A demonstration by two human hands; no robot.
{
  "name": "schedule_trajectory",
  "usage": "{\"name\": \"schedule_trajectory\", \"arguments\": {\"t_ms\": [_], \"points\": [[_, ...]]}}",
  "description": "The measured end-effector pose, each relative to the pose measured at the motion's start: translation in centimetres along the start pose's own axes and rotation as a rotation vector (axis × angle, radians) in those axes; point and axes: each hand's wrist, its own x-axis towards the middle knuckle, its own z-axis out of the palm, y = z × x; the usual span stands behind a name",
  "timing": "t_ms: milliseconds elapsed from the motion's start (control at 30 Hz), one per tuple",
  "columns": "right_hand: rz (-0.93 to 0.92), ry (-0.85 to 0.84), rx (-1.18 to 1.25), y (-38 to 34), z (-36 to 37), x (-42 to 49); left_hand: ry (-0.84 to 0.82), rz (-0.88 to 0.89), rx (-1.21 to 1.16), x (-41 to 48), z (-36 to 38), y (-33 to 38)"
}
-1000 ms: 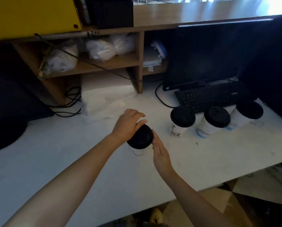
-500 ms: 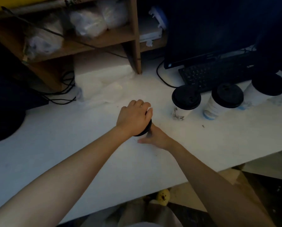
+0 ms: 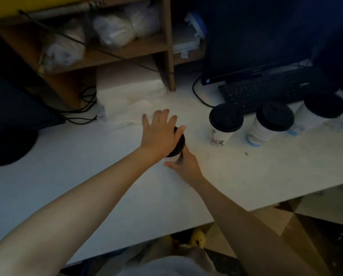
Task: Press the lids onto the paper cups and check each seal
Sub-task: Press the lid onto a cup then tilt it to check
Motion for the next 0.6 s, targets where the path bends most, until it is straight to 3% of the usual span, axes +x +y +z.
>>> {"name": "schedule_trajectory", "arguments": {"t_ms": [67,133,267,467,533,600], "points": [[0.074,0.16,0.022,-0.2,1.6,-0.7,-0.081,-0.249,-0.149,-0.4,0.1,0.6],[0.103,0.245,-0.029,-0.4,3.1,-1.9,-0.153,-0.327,-0.33,-0.9,0.5,1.1],[-0.044,0.143,0.011,0.1,2.0,-3.1,-0.059,-0.123,-0.344,-1.5,0.6,-0.2],[0.035,-0.174,0.147,-0.3,-0.7,-0.4,-0.14,0.095,-0.489,-0.7,0.1,-1.4],[0.043,-0.133,0.127,-0.3,-0.4,-0.1,-0.175,0.116,-0.448,-0.2,-0.3,-1.4],[0.003,0.051,0.101,-0.2,0.8,-0.3,-0.185,0.117,-0.336,0.4,-0.6,-1.4]]}}
